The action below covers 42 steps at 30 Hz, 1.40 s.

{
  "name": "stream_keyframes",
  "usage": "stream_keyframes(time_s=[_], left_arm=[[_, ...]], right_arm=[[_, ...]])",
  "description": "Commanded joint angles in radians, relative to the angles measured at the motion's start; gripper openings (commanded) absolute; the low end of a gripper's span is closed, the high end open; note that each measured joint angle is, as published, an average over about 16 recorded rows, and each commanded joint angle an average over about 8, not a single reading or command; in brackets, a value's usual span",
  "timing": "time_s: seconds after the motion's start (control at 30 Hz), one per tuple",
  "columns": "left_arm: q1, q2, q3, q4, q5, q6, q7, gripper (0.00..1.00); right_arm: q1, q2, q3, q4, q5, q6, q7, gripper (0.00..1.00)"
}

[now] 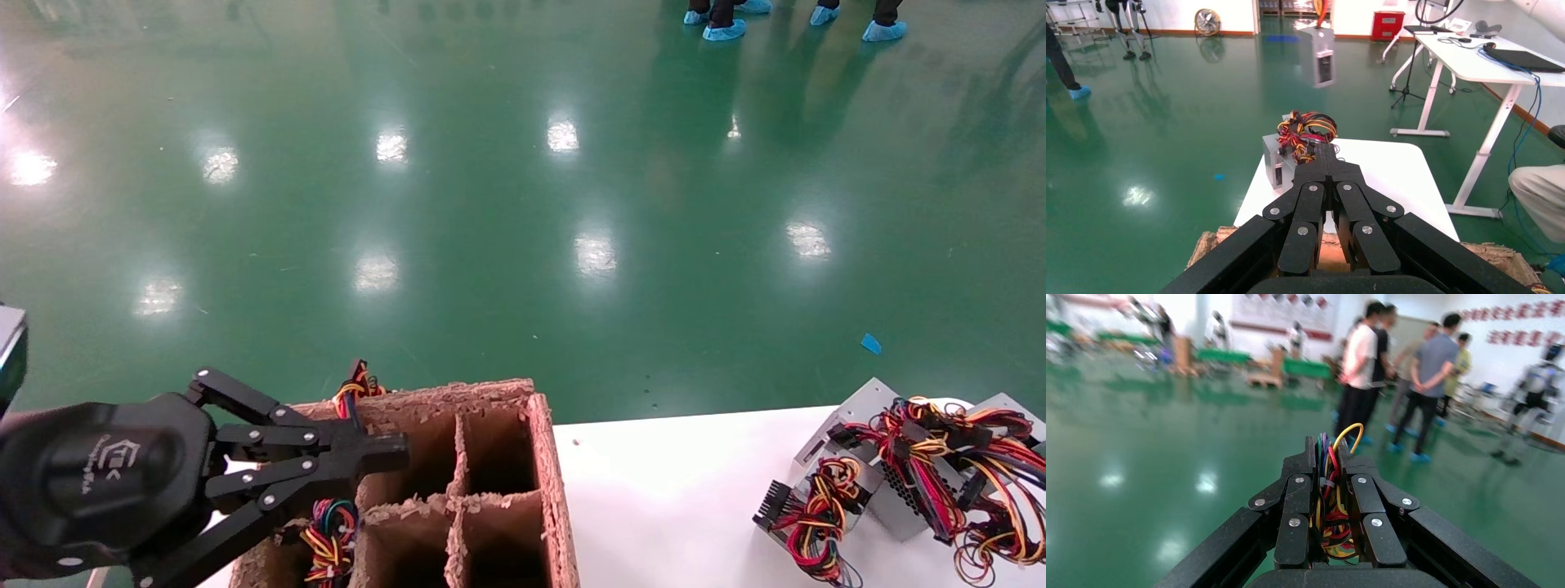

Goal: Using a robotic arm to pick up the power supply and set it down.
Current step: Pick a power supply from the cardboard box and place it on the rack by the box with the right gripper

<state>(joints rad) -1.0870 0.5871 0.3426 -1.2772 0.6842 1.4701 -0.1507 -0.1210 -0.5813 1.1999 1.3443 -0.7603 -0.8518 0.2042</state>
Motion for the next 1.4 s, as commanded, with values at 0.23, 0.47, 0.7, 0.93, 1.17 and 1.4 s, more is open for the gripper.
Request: stream_keyframes(time_s=[0.23,0.47,0.7,0.93,1.17,1.4], left_arm=[[0.0,0.0,0.0,0.0,0.0,0.0,0.0,0.0],[0.0,0.0,0.0,0.0,0.0,0.0,0.0,0.0],[0.0,0.0,0.0,0.0,0.0,0.0,0.0,0.0],[0.0,0.0,0.001,0.0,0.0,0.0,0.0,0.0],[0.0,0.0,0.001,0.0,0.0,0.0,0.0,0.0],[0.0,0.0,0.001,0.0,-0.001,0.0,0.0,0.0]], right_arm=[[-0.179,-0.048,0.163,0.01,-0.115,0.038,0.063,0.0],[-0.295,-0.076,0.212,0.011,-0.192,0.061,0.129,0.0],[-0.352,-0.071,0.176,0.009,-0.242,0.095,0.206,0.0],[-0.368,-0.046,0.095,0.009,-0.272,0.132,0.273,0.0],[-0.347,-0.023,-0.013,0.007,-0.306,0.213,0.326,0.0],[-0.29,0.005,-0.173,0.008,-0.348,0.347,0.382,0.0]])
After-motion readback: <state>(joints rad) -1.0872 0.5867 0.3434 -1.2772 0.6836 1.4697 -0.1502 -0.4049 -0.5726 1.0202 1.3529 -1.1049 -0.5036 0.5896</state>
